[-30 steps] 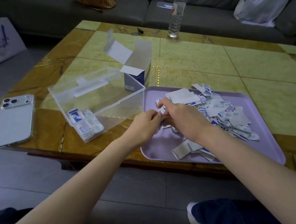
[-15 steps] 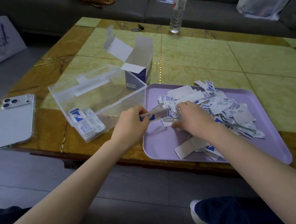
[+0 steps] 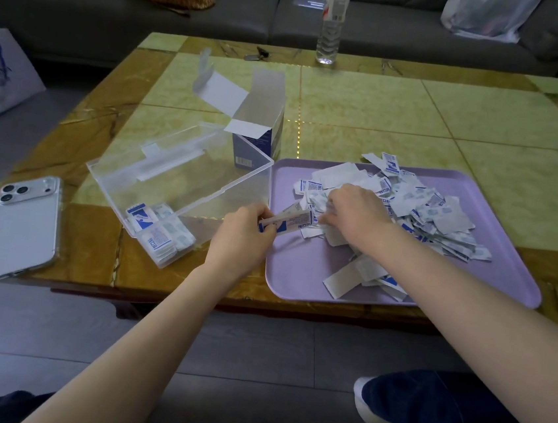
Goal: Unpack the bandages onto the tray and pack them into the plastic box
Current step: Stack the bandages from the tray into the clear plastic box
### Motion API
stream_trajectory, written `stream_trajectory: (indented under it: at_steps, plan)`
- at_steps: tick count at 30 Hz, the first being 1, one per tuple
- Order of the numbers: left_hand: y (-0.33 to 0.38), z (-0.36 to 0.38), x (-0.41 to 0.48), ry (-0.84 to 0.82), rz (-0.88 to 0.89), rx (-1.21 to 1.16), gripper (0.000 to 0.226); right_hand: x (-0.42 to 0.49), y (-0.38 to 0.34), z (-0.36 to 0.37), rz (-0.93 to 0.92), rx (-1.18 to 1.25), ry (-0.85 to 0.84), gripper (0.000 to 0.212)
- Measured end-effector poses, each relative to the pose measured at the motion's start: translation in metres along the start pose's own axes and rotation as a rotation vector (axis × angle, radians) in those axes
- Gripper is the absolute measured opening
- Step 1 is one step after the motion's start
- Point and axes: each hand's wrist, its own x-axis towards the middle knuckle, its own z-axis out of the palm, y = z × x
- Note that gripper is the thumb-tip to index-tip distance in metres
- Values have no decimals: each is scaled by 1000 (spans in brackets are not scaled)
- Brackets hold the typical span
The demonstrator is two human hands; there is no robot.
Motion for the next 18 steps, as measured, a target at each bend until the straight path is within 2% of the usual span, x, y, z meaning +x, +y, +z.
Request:
stream_trajectory:
  at_steps: [3, 8, 10, 14, 18]
  plan:
    - [1, 1, 0, -8, 1, 16, 12, 3, -2, -2, -2, -48, -38, 37]
    - [1, -1, -1, -9, -8, 55, 11, 4, -1, 1, -67, -164, 31, 20]
    - [0, -2, -1, -5, -17, 65, 11, 3, -2, 1, -85, -188, 28, 22]
    - [0, -1, -1, -12, -26, 66, 9, 7, 5, 2, -48, -108, 60, 22]
    - [3, -1, 6, -13, -38, 39, 9, 8, 15, -1, 20, 96, 95, 23]
